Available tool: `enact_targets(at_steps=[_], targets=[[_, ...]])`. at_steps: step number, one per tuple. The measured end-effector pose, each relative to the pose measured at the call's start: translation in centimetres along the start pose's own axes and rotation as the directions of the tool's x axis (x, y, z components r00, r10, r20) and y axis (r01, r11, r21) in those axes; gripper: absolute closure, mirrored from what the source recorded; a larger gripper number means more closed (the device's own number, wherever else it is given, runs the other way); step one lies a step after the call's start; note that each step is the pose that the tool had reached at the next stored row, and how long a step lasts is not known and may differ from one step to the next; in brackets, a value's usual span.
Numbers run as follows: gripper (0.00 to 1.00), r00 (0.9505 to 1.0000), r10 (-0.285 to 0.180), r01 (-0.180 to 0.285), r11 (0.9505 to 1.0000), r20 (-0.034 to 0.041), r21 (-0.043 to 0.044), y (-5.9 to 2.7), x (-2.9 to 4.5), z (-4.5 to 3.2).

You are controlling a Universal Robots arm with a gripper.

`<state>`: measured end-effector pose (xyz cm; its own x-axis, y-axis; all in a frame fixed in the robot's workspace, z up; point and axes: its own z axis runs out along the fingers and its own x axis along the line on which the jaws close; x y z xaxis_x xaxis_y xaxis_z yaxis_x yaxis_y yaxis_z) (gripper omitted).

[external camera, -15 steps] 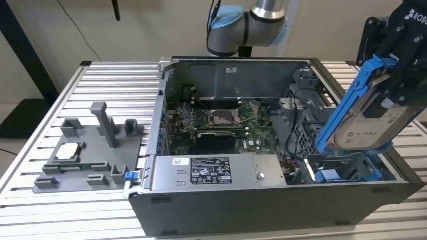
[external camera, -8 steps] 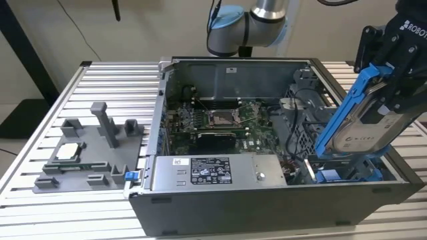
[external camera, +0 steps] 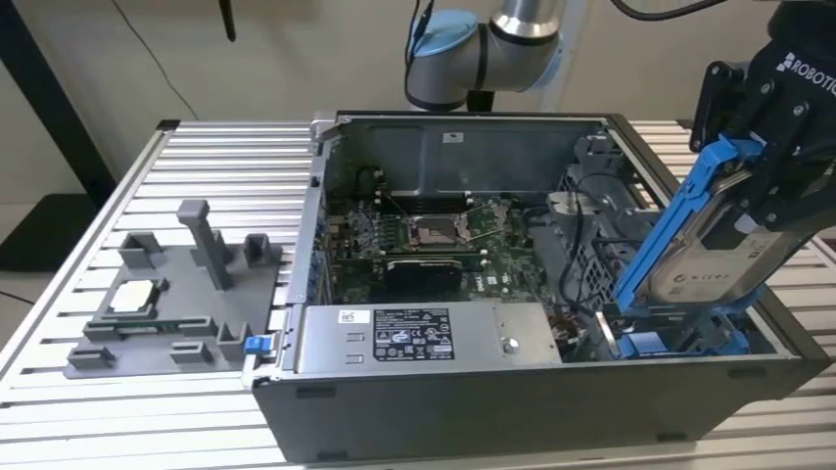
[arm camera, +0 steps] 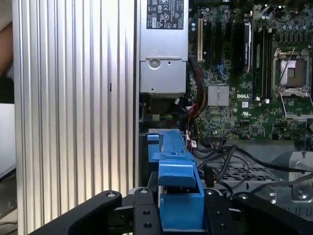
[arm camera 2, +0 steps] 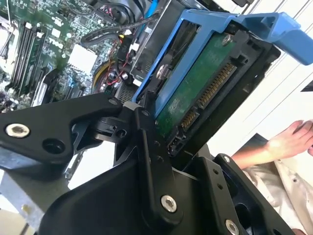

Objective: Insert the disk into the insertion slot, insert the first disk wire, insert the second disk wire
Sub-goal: 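Insert the disk into the insertion slot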

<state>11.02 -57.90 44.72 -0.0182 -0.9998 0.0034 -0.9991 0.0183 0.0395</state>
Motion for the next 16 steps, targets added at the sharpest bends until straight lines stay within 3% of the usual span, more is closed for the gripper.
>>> enact_targets(at_steps=[10, 16], targets=[[1.0, 1.0, 0.0, 0.0, 1.0, 0.0, 0.0, -0.25, -0.01, 1.14], [1.0, 1.0, 0.0, 0.0, 1.0, -0.0001, 0.0, -0.29, -0.01, 1.23]])
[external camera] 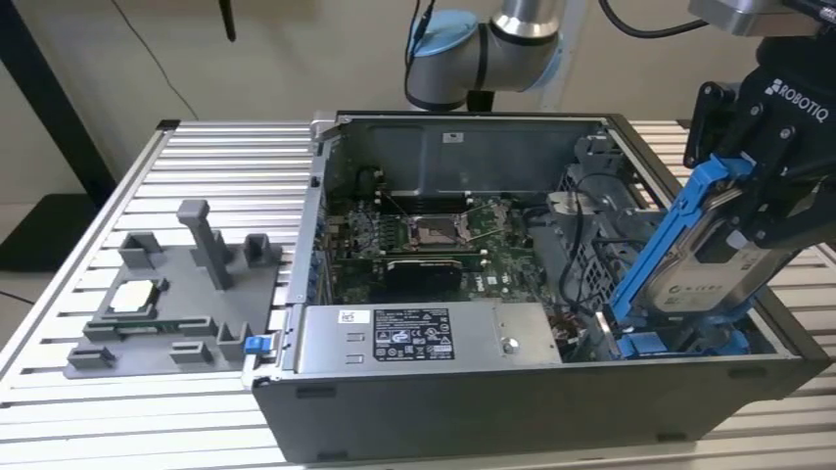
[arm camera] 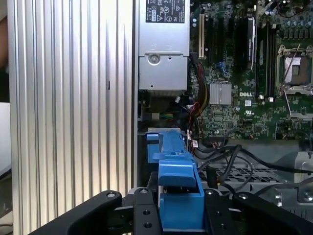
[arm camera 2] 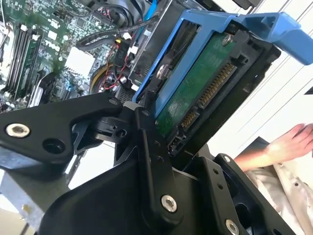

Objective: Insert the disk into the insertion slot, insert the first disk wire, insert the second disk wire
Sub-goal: 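Insert the disk into the insertion slot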

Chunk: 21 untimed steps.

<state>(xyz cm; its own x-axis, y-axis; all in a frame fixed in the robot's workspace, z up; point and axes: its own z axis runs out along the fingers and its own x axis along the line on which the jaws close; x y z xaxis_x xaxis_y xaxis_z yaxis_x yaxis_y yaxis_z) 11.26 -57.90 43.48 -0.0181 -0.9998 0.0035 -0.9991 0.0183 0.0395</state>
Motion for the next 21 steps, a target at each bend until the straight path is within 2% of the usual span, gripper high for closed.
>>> enact_targets(at_steps=[8, 13, 21], targets=[[1.0, 1.0, 0.0, 0.0, 1.0, 0.0019, 0.0, -0.01, -0.02, 0.05], [1.0, 1.0, 0.0, 0.0, 1.0, 0.0077, -0.0001, -0.01, -0.2, 0.25], [1.0, 1.0, 0.0, 0.0, 1.0, 0.0093, -0.0001, -0.46, -0.42, 1.35]])
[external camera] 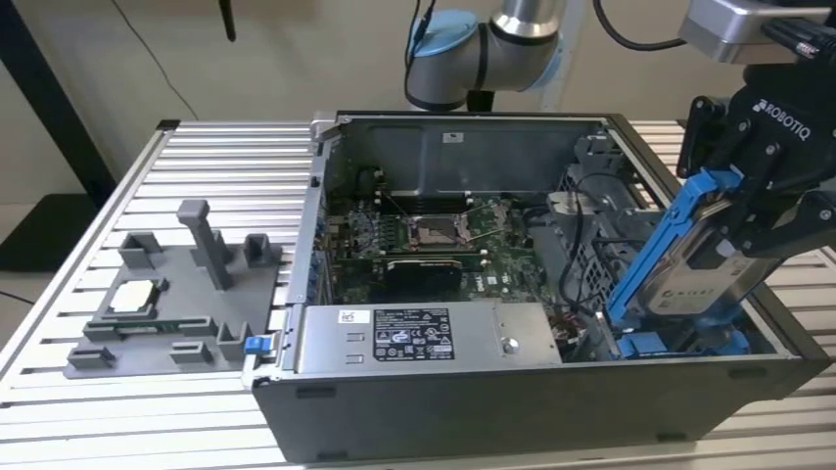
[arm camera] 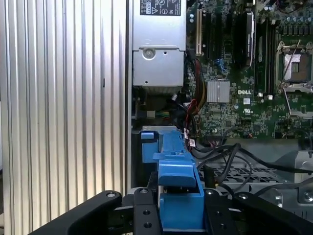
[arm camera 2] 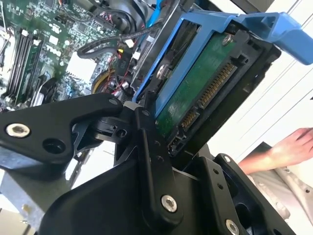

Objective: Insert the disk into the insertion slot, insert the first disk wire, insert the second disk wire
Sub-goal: 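Insert the disk into the insertion slot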

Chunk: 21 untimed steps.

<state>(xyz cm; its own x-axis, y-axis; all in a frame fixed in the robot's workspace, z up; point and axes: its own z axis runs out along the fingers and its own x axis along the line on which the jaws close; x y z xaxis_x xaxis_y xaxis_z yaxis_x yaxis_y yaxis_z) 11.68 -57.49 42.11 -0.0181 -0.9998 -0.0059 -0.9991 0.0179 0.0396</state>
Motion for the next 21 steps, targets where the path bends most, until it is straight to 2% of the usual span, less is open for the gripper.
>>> enact_targets(at_steps=[12, 21], targets=[[1.0, 1.0, 0.0, 0.0, 1.0, 0.0015, -0.0001, -0.41, -0.3, 1.33], [1.0, 1.0, 0.0, 0.0, 1.0, 0.0017, 0.0, -0.49, -0.41, 2.94]])
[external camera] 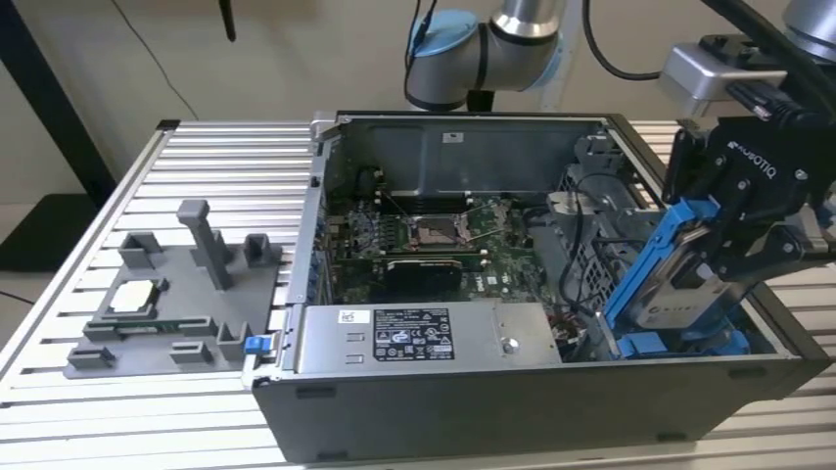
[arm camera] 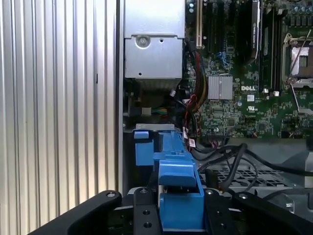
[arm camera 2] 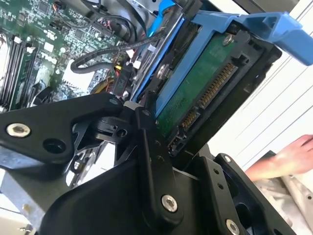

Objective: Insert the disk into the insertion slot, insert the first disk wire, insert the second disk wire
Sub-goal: 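Insert the disk into the insertion slot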

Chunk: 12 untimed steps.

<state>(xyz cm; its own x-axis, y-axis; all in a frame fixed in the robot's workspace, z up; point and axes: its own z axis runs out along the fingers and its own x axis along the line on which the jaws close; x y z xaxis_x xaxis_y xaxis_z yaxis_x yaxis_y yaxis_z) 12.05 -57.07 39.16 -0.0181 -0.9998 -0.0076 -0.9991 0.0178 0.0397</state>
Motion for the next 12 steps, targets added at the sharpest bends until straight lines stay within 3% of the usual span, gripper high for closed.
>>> enact_targets(at_steps=[4, 9, 10, 12], targets=[[1.0, 1.0, 0.0, 0.0, 1.0, 0.0001, 0.0, -0.03, 0.0, 0.72], [1.0, 1.0, 0.0, 0.0, 1.0, 0.0001, 0.0, -0.04, 0.0, 0.79], [0.0, 1.0, 0.0, 0.0, 1.0, 0.0, 0.0, -0.04, 0.0, 0.78], [0.0, 1.0, 0.0, 0.0, 1.0, 0.0, 0.0, -0.04, 0.0, 0.78]])
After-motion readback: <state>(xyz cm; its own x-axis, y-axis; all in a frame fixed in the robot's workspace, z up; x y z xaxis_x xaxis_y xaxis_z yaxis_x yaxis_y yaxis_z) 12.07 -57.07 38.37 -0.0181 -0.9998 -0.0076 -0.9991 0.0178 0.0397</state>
